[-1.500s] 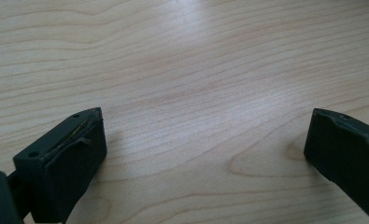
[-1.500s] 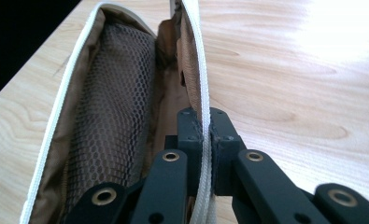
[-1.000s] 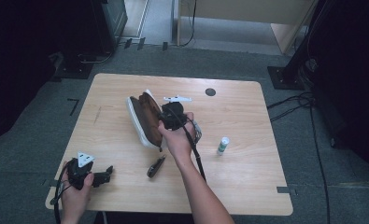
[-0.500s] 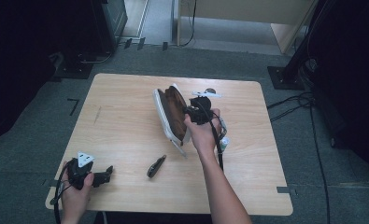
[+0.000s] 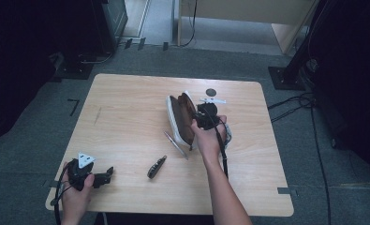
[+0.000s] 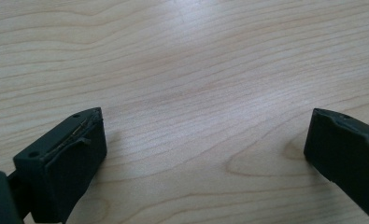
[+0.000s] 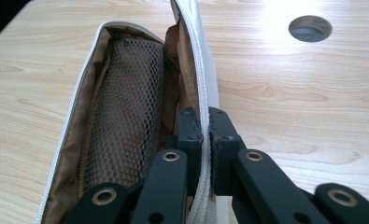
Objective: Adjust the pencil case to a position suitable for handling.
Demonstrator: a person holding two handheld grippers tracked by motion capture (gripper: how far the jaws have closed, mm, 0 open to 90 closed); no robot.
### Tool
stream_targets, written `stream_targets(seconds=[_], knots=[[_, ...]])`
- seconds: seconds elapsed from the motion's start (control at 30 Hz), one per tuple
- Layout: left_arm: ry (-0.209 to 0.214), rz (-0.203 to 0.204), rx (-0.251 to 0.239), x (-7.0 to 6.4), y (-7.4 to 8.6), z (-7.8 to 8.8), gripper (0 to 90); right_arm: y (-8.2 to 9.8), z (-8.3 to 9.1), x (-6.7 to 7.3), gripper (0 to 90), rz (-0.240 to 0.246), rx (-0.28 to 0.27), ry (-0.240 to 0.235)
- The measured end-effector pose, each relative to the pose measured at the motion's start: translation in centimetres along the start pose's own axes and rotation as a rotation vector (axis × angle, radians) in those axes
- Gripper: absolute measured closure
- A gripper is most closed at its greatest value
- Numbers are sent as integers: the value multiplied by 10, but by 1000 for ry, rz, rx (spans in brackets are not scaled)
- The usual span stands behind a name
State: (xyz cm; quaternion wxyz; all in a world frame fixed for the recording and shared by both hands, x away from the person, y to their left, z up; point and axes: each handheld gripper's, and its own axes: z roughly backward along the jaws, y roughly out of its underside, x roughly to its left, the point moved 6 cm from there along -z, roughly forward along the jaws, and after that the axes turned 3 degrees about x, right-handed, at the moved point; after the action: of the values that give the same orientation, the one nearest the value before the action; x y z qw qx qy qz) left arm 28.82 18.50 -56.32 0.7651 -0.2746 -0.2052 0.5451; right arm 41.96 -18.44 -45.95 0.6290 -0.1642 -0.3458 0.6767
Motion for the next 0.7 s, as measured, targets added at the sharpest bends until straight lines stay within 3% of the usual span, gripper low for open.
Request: stream_targets(seconds=[0.23,0.7], knots=[[0,0,1,0,0,0,0,3,-2,-5,842,-1,1,34],[0,0,1,0,0,0,0,-2,11,-12,677,42,-41,109]])
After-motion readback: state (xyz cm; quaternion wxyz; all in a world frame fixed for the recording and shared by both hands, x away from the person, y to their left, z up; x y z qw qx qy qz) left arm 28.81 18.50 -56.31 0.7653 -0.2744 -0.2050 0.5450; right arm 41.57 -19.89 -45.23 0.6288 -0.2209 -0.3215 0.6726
